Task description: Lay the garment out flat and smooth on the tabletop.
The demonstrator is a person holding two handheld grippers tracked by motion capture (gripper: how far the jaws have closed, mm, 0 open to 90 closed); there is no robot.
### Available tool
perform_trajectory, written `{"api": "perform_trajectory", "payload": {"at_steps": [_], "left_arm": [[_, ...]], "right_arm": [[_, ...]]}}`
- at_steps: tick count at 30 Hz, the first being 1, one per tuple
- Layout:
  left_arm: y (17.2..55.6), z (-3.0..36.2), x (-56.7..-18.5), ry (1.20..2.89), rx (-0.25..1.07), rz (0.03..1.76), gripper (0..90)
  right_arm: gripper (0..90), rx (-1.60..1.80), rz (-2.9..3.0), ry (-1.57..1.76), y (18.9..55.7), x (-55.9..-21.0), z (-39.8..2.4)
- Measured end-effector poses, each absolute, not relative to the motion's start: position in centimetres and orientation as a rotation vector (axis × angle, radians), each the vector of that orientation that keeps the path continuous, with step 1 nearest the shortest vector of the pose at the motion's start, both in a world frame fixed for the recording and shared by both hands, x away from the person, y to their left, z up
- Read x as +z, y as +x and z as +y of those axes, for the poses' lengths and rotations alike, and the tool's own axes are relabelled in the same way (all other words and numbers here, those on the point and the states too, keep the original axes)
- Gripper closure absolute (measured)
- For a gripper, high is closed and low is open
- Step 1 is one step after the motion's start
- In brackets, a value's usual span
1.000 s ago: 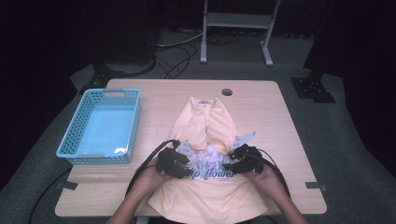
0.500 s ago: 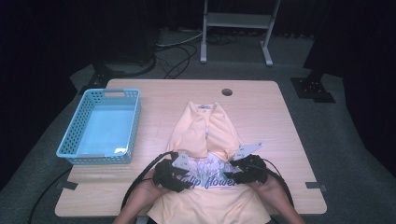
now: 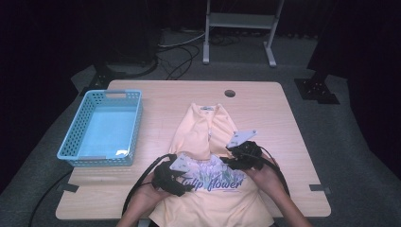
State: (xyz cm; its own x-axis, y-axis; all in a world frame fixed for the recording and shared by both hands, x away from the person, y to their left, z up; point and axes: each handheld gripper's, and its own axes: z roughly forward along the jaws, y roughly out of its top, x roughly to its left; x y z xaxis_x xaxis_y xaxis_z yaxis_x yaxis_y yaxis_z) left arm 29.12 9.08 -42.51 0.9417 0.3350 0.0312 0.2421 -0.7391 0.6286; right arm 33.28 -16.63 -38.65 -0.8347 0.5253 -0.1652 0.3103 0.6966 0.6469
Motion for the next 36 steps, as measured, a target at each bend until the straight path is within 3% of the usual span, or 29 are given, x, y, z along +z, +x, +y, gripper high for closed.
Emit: {"api": "perform_trajectory", "payload": {"at_steps": [15, 23, 36], "left_arm": [[28.9, 9.4, -42.5, 2.433, 0.179, 0.404, 39.0], [28.9, 9.6, -42.7, 2.421, 0.17, 0.419, 39.6], [29.0, 9.6, -42.6, 2.435, 0.172, 0.418, 40.3]], "right_arm": [[57.5, 0.844, 2.554, 0.698, 37.2, -39.5, -13.3], [86.7, 0.756, 2.584, 0.738, 38.7, -40.2, -12.9], [87.5, 0.825, 2.451, 0.834, 39.5, -36.0, -17.0]]}}
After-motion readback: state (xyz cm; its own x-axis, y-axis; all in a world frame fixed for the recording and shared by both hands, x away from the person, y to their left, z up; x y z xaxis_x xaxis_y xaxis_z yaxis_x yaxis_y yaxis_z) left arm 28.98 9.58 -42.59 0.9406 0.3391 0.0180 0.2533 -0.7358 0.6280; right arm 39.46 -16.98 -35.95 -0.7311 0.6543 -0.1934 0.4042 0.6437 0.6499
